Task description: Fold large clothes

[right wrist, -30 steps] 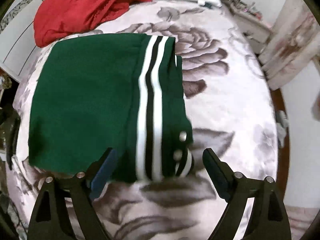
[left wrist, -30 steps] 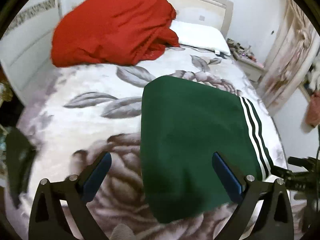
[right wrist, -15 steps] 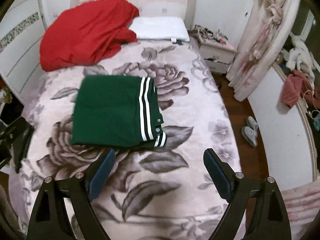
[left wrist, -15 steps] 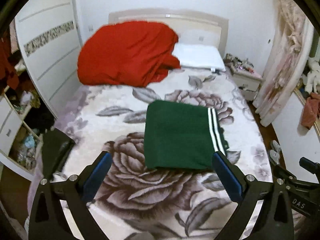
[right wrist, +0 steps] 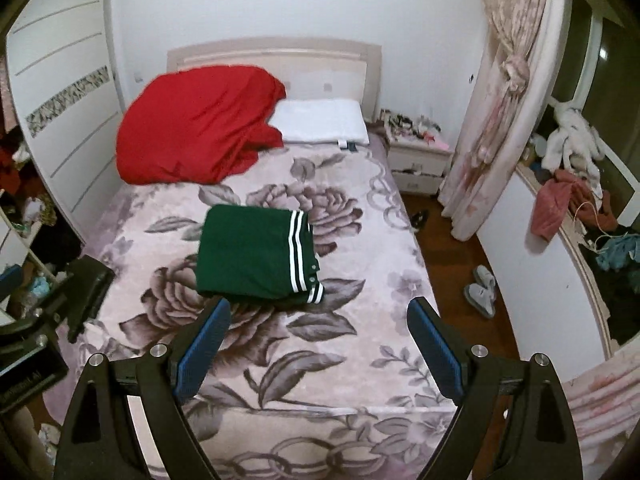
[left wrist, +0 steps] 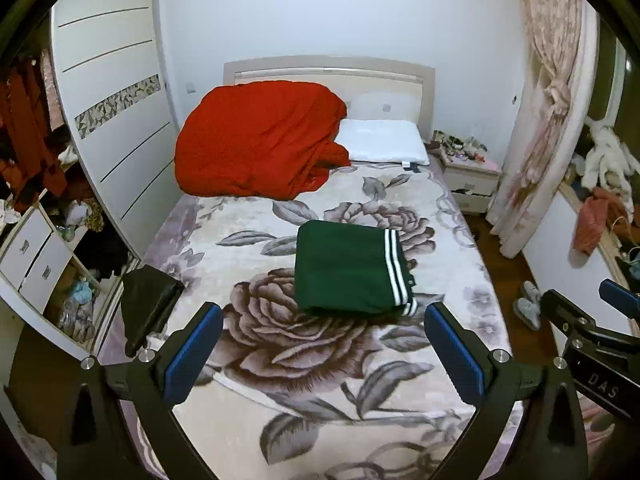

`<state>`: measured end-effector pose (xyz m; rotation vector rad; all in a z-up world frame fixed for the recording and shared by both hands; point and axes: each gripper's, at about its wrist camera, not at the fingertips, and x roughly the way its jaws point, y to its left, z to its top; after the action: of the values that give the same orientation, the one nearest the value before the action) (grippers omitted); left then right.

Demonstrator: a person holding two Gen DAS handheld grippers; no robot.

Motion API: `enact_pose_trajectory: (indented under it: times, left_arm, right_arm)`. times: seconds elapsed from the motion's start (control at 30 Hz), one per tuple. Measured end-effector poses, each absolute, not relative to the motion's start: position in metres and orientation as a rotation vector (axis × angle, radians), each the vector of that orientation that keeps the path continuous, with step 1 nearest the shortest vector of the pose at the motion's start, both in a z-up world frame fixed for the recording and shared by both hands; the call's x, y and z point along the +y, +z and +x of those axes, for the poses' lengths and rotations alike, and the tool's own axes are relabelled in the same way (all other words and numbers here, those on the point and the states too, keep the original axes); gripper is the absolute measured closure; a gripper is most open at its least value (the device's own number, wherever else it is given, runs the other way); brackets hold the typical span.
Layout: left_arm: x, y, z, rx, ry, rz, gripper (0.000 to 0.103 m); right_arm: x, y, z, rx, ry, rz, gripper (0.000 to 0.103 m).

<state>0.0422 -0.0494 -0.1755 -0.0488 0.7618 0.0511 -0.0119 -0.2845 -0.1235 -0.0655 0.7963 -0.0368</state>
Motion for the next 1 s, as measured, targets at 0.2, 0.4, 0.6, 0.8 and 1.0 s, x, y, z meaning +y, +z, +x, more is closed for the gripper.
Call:
enact_pose_trajectory:
  times: [0.2, 0.4, 0.6, 0.8, 1.0]
  left_arm:
    - [-0.053, -0.157, 0.015, 0.752, 0.058, -0.051, 0.0]
    - [-0.055, -0.148, -0.006, 0.725, 0.067, -0.052, 0.0]
    - [-0.057, -0.139, -0.02, 0.686, 0.093, -0.049, 0.0]
    - [-0.055, -0.135, -0.028, 0.654, 0.1, -0.053, 0.0]
    - [-0.051, -0.135, -0.032, 0.651, 0.109, -0.059, 0.0]
  right_arm:
    - [-0.288, -0.083, -0.06, 0.741, -0.035, -0.06, 0.009]
    - [-0.292, -0.06, -0.092, 0.721, -0.03, -0.066, 0.009]
    - [-0.294, -0.045, -0.118, 0.698, -0.025, -0.065, 0.009]
    - [-0.298, -0.039, -0.122, 0.699, 0.016, -0.061, 0.007]
    - [-0.302, -0.036, -0.118, 0.681, 0.01, -0.065, 0.006]
